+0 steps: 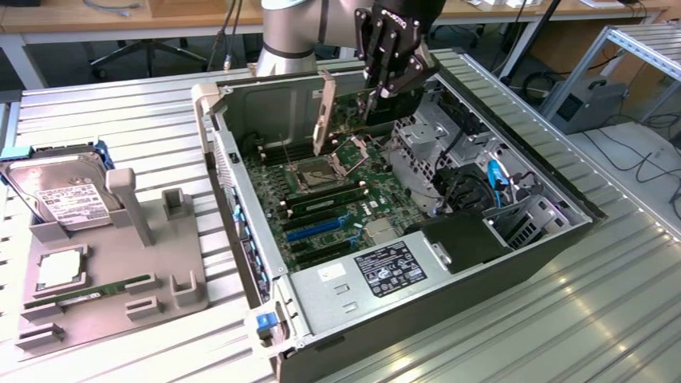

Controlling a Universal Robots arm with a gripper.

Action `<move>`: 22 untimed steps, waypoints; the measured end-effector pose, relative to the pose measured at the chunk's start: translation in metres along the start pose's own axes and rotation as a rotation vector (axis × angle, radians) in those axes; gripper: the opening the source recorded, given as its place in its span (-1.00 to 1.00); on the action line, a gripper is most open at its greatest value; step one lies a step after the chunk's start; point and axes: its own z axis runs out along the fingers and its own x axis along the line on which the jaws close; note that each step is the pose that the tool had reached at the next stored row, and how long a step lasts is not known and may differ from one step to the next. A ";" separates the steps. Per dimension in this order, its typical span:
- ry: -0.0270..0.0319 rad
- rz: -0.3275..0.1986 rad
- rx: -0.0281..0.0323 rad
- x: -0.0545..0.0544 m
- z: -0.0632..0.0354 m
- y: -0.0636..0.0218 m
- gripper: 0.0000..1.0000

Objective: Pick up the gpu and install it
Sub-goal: 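Insert the gpu into the slot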

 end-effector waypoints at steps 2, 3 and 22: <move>0.0003 -0.008 -0.0002 0.000 0.0000 0.0000 -0.45; 0.0004 -0.010 -0.0002 0.000 0.0000 0.0000 -0.45; 0.0019 -0.051 -0.0013 0.000 0.0001 0.0000 -0.45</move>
